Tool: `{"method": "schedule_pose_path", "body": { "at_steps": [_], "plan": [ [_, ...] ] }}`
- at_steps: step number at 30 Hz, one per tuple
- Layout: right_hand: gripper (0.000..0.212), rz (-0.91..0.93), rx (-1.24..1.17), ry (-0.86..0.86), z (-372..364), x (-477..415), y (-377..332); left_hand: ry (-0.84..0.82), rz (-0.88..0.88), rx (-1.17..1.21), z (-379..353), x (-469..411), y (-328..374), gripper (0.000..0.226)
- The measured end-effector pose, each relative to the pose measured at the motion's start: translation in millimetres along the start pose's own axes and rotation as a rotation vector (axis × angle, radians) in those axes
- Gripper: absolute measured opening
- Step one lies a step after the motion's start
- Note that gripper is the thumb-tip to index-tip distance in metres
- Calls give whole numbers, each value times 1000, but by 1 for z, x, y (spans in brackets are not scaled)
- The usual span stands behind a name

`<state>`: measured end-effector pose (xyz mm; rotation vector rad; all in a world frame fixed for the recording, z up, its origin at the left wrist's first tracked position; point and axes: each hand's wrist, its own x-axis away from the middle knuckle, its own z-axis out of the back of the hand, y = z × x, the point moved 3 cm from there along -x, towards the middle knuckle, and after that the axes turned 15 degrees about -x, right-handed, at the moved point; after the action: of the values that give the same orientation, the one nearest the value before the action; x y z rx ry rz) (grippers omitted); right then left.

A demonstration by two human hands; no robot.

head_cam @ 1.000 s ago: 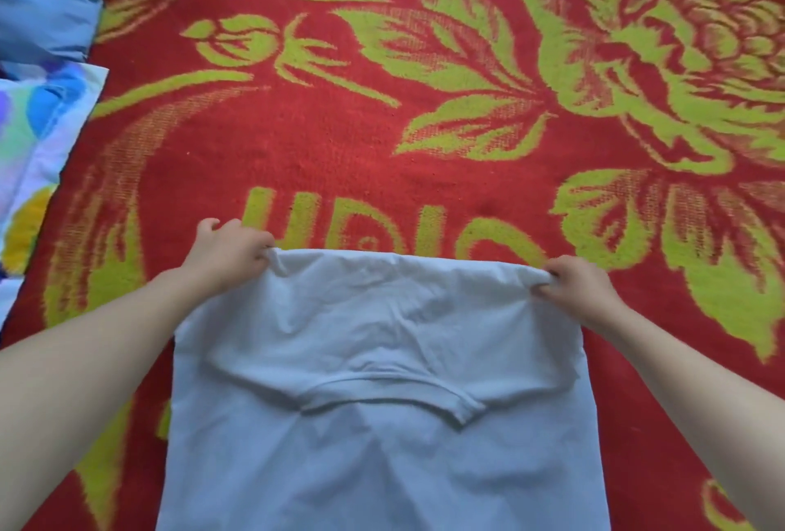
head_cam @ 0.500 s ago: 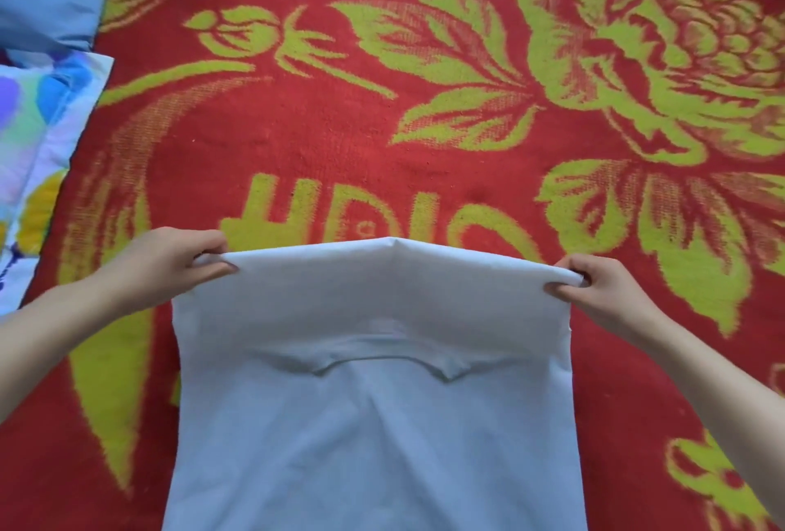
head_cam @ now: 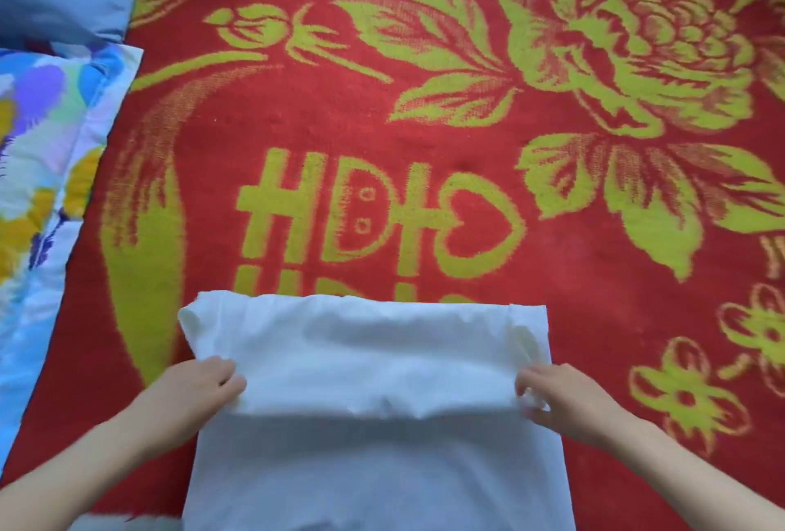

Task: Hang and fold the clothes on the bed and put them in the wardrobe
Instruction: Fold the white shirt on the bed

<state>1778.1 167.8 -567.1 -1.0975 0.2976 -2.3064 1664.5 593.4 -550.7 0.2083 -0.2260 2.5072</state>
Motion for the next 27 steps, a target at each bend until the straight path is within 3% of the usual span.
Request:
{"method": "schedule_pose_path", "body": {
  "at_steps": [2,3,6,7,11,15,17,20,22,25,27],
  "plan": [
    [40,-137,33,-185,-25,-7,1,-124,60,-51,-17,-2,13,44],
    [43,-167,0,-166,-28,-12,-2,-210,104,-77,-25,-1,18,55],
    [39,-211,-39,102,-18,-27,-5,-582,374,-143,-44,-6,12,58],
    [37,-204,-4,169,-15,-31,-6,-613,453,-101,-38,-11,11,56],
    [39,-209,158,257,-10,-43,-14,-238,625,-1,-18,-39,3,48],
    [42,-407,45,579,12,-40,-13,-396,1051,185,-34,-46,-31,48],
    [43,-581,-77,604,17,-42,-1,-506,1235,332,-48,-42,-50,51],
    [46,-735,-182,562,25,-54,15,-567,1271,478,-60,-41,-69,40],
    [40,-737,-234,563,30,-62,17,-541,1262,488,-63,-42,-73,26],
    [34,-676,-86,484,35,-75,13,-511,1290,440,-61,-44,-75,6],
    [31,-667,-118,422,37,-80,13,-507,1300,414,-61,-45,-77,10]
  ]
}}
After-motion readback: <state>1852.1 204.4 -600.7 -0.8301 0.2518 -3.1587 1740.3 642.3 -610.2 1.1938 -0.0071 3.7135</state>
